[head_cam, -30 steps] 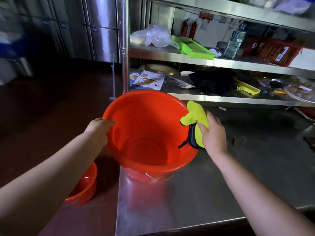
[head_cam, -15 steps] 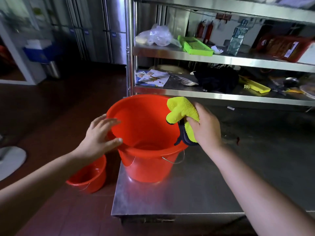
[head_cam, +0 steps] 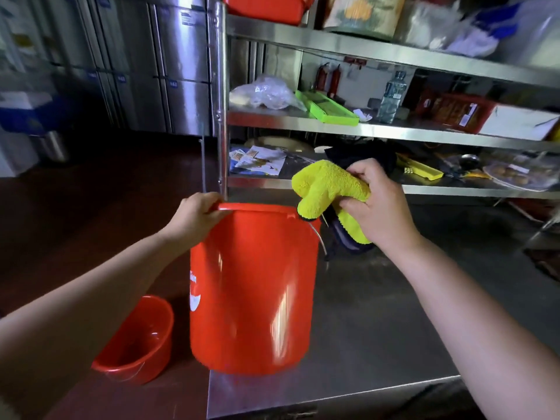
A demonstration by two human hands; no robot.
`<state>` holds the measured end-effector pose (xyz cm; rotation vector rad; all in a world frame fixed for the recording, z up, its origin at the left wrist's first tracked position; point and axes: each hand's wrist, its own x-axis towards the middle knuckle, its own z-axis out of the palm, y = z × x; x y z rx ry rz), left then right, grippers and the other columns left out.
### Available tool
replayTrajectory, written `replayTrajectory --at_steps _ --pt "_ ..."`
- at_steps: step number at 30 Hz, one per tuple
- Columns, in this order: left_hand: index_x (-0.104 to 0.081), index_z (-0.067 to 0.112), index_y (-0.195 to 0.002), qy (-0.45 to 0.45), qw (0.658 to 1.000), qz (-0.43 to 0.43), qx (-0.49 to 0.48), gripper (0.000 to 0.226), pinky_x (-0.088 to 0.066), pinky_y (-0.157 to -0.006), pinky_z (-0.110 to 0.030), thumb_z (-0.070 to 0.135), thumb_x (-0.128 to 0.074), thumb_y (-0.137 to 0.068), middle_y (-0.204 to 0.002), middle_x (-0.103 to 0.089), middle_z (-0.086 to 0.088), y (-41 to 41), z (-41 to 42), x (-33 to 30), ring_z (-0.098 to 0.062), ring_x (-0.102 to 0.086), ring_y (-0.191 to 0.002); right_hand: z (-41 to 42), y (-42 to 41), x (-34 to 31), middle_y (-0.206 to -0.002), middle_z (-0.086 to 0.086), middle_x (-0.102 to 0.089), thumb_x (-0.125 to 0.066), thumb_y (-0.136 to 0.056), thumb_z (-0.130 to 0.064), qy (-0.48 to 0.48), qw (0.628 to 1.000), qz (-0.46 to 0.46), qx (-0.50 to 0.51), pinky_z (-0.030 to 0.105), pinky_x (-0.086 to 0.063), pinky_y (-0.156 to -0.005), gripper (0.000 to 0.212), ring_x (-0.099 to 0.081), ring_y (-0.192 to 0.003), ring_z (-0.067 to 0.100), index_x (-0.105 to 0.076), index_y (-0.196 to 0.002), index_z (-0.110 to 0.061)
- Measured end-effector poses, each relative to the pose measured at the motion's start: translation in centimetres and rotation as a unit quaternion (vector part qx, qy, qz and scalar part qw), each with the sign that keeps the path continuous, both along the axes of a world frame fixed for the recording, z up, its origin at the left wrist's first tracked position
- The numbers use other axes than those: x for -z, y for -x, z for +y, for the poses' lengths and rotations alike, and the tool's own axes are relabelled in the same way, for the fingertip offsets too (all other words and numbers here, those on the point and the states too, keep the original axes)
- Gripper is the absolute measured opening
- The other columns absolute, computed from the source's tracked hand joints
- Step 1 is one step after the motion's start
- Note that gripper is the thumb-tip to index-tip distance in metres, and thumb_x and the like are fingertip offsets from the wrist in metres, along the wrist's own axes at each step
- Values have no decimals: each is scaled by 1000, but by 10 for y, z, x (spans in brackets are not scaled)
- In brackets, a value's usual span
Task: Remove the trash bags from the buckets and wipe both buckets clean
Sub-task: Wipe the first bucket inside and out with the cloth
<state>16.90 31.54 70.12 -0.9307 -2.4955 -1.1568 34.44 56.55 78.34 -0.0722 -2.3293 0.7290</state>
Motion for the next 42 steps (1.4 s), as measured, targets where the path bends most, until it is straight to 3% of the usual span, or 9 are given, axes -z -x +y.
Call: replayTrajectory --at_steps 4,11,17,20,23,27,31,35,42 --pt "-67 9 -95 -75 980 -183 6 11 -49 -59 -23 17 -62 -89 -71 -64 -9 21 -3 14 -11 -57 -59 -24 7 -10 -77 -28 -60 -74 -71 -10 21 997 -60 -46 21 -42 -62 42 -54 -66 -2 -50 -85 -41" --pt "-57 21 -68 -73 969 -237 16 22 -32 -38 -11 21 -63 -89 -55 -50 7 42 -7 31 1 -43 -39 -62 35 -4 -70 -21 -62 -71 -74 -6 87 954 -231 -171 10 -40 -57 24 -51 -61 -6 -60 -84 -24" --pt "-64 -3 -92 -32 967 -251 39 27 -48 -62 -38 24 -64 -88 -78 -62 -23 58 7 35 -21 -51 -64 -84 77 43 -84 -16 -52 -74 -78 -26 -46 933 -351 -67 23 -36 -63 23 -49 -78 7 -57 -93 -26" --pt "-61 8 -84 -10 970 -240 50 16 -48 -69 -33 24 -64 -88 -76 -62 -12 65 10 37 -20 -54 -70 -89 82 73 -113 -3 -46 -75 -73 -31 -244 936 -235 97 31 -41 -82 49 -46 -102 18 -54 -115 -20" --pt "-52 20 -75 17 964 -246 97 16 -41 -58 -23 21 -62 -87 -70 -54 2 72 11 39 -12 -50 -63 -95 77 97 -111 2 -54 -71 -76 -22 -253 956 -113 100 42 -47 -90 43 -50 -103 25 -58 -116 -18" --pt "-61 18 -101 -49 931 -311 184 10 -46 -85 -27 23 -56 -93 -98 -63 -2 80 7 40 -12 -58 -90 -92 67 126 -129 -4 -44 -42 -87 -55 -190 963 -173 86 40 -34 -99 55 -32 -116 21 -45 -137 -33" --pt "-60 20 -110 -88 916 -363 144 33 -41 -90 -17 46 -45 -95 -110 -63 9 90 -15 65 -4 -57 -100 -86 60 140 -147 1 -23 -53 -80 -64 -185 958 -198 94 43 -14 -112 71 -6 -138 24 -31 -144 -40" --pt "-63 21 -82 -104 905 -390 133 36 -49 -73 -30 51 -45 -93 -83 -66 5 91 -14 77 -4 -62 -75 -90 56 137 -149 2 -28 -54 -86 -50 -191 957 -197 98 50 -24 -109 61 -20 -132 26 -33 -142 -41" --pt "-61 26 -118 -62 892 -409 180 38 -38 -89 -19 51 -46 -93 -130 -56 6 90 23 60 -4 -52 -111 -99 102 107 -146 4 -34 -52 -86 -54 -373 895 -228 84 48 -23 -103 56 -27 -132 30 -37 -139 -43"
